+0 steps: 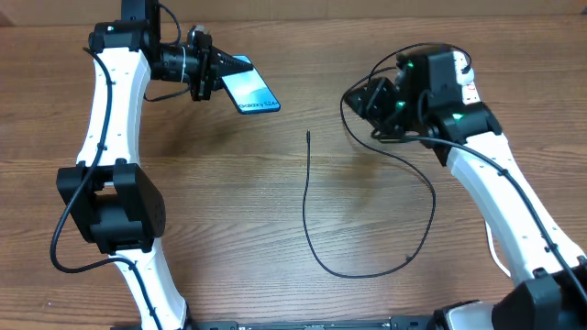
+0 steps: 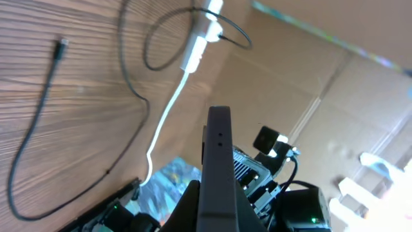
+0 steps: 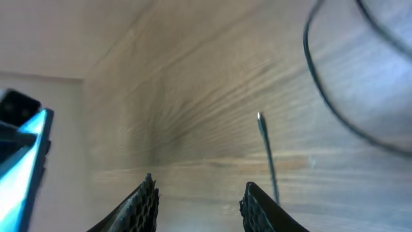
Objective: Plug charger to phone and switch on socket
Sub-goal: 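Hold the phone with the left gripper and move right gripper to cable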
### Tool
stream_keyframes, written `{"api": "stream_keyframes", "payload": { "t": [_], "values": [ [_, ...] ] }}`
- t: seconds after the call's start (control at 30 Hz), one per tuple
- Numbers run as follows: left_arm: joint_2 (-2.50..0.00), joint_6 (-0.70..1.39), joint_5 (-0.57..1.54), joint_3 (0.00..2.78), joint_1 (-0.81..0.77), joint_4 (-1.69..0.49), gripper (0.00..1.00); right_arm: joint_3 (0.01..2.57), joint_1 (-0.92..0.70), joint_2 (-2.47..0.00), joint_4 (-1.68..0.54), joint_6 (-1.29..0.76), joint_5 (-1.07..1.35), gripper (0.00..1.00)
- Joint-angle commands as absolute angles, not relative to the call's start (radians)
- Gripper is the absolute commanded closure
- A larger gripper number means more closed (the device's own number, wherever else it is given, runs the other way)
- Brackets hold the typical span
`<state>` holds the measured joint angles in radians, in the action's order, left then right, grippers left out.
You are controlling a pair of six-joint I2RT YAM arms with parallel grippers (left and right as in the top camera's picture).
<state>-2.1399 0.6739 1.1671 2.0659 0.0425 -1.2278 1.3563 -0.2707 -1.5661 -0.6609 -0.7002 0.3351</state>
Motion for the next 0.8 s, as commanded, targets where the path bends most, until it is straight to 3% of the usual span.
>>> {"api": "stream_keyframes", "payload": {
  "t": [0.0, 0.77],
  "values": [
    [-2.139, 0.569, 1.347, 2.083, 0.057, -1.230, 0.96, 1.389, -0.340, -1.610, -0.679, -0.550, 0.136, 0.62],
    [-2.139, 0.467, 1.045, 2.083, 0.073, -1.246, 0.96, 1.387, -0.480, -1.929, -0.506, -0.387, 0.016, 0.67]
  ]
}}
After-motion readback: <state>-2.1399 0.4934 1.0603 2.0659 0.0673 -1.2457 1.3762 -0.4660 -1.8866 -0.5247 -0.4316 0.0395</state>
